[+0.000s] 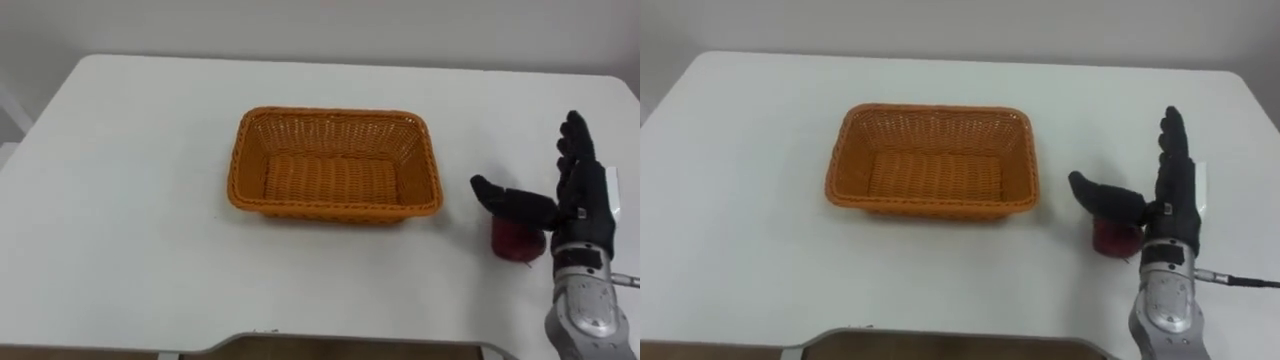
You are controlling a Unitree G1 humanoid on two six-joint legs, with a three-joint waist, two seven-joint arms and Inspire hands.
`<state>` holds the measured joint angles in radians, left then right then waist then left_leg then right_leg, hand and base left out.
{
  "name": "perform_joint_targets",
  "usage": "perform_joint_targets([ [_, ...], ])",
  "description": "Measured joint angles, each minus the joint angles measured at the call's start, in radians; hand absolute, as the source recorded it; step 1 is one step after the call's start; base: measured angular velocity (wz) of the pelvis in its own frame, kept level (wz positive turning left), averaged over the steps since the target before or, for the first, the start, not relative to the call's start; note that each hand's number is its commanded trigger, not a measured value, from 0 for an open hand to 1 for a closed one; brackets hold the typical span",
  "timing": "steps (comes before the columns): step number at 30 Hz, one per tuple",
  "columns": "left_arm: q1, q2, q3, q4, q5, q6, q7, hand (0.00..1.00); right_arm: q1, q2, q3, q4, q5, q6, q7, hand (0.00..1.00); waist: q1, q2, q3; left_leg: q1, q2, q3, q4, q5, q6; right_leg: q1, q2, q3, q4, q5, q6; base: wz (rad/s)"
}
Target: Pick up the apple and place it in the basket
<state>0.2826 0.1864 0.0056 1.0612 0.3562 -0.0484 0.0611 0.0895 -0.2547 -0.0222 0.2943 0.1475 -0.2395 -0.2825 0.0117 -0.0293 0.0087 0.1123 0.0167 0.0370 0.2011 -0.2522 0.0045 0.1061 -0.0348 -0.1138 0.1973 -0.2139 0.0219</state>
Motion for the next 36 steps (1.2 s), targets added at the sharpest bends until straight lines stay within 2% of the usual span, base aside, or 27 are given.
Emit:
perform_joint_targets([
  [4,0.011,0.001,0.000,-0.001,0.002,0.004,0.000,0.00,0.002,0.000,0.001,0.023,-0.001,0.001,0.015,0.00,-0.007,0.001,-0.0046,0.002,0.000,-0.001,0.000,0.000,0.000,0.008,0.000,-0.002,-0.006,0.000,0.000,0.01],
  [6,0.015,0.002,0.002,-0.004,0.002,0.005,0.000,0.00,0.003,-0.001,0.001,0.074,-0.001,0.001,0.016,0.00,-0.007,-0.001,-0.0119,0.008,0.000,-0.001,0.000,0.000,0.000,0.019,0.000,-0.005,-0.014,0.003,-0.001,0.00],
  [10,0.020,0.002,0.005,-0.004,-0.001,0.005,0.000,0.00,0.011,0.000,0.001,0.132,0.001,0.019,0.025,0.00,-0.006,-0.002,-0.0122,0.025,0.000,-0.001,-0.003,0.000,0.000,0.035,0.000,-0.004,-0.013,0.003,0.000,0.00],
  [17,0.019,0.004,0.018,-0.003,0.003,0.008,0.000,0.00,0.009,-0.004,0.000,0.171,0.000,0.020,0.046,0.00,-0.002,-0.006,-0.0101,0.038,0.000,0.000,0.003,0.000,0.000,0.052,0.000,-0.002,-0.012,0.003,0.000,0.00],
  [23,0.022,0.004,0.033,-0.002,0.003,0.027,-0.003,0.00,0.009,-0.004,-0.001,0.175,-0.003,0.021,0.053,0.00,-0.002,-0.004,-0.0090,0.037,0.000,0.001,0.002,0.000,0.000,0.052,0.000,0.000,-0.011,0.004,0.000,0.00],
  [24,0.023,0.004,0.033,-0.002,0.003,0.029,-0.003,0.00,0.009,-0.004,-0.001,0.175,-0.004,0.021,0.054,0.09,-0.002,-0.004,-0.0090,0.037,0.000,0.001,0.002,0.000,0.000,0.052,0.000,0.000,-0.011,0.004,0.000,0.00],
  [25,0.023,0.004,0.033,-0.002,0.003,0.029,-0.004,0.00,0.009,-0.004,-0.001,0.175,-0.005,0.021,0.054,0.98,-0.002,-0.004,-0.0091,0.037,0.000,0.001,0.002,0.000,0.000,0.052,0.000,0.000,-0.011,0.004,0.000,0.00],
  [29,0.020,0.004,0.040,-0.003,0.010,0.028,-0.004,0.00,0.010,-0.004,-0.002,0.175,-0.038,0.019,0.052,1.00,-0.002,-0.002,-0.0098,0.037,0.000,0.001,0.003,0.000,0.000,0.051,0.001,0.001,-0.012,0.004,0.000,0.00],
  [31,0.018,0.003,0.054,-0.003,0.010,0.027,-0.004,0.00,0.010,-0.004,-0.017,0.180,-0.050,0.017,0.043,1.00,-0.004,-0.001,-0.0106,0.037,0.000,0.001,0.003,0.000,0.000,0.051,0.001,0.001,-0.011,0.004,0.000,0.00],
  [33,0.016,0.003,0.071,-0.003,0.010,0.027,-0.004,0.00,0.009,-0.004,-0.055,0.205,-0.082,0.000,0.035,1.00,-0.004,0.000,-0.0116,0.037,0.000,0.001,0.004,0.000,0.000,0.051,0.001,0.001,-0.011,0.004,0.000,0.00],
  [36,0.015,0.003,0.073,-0.004,0.010,0.027,-0.002,0.00,0.010,-0.004,-0.075,0.210,-0.093,0.000,0.020,1.00,-0.004,0.001,-0.0126,0.037,0.000,0.001,0.004,0.000,0.000,0.051,0.001,0.001,-0.011,0.004,0.000,0.00],
])
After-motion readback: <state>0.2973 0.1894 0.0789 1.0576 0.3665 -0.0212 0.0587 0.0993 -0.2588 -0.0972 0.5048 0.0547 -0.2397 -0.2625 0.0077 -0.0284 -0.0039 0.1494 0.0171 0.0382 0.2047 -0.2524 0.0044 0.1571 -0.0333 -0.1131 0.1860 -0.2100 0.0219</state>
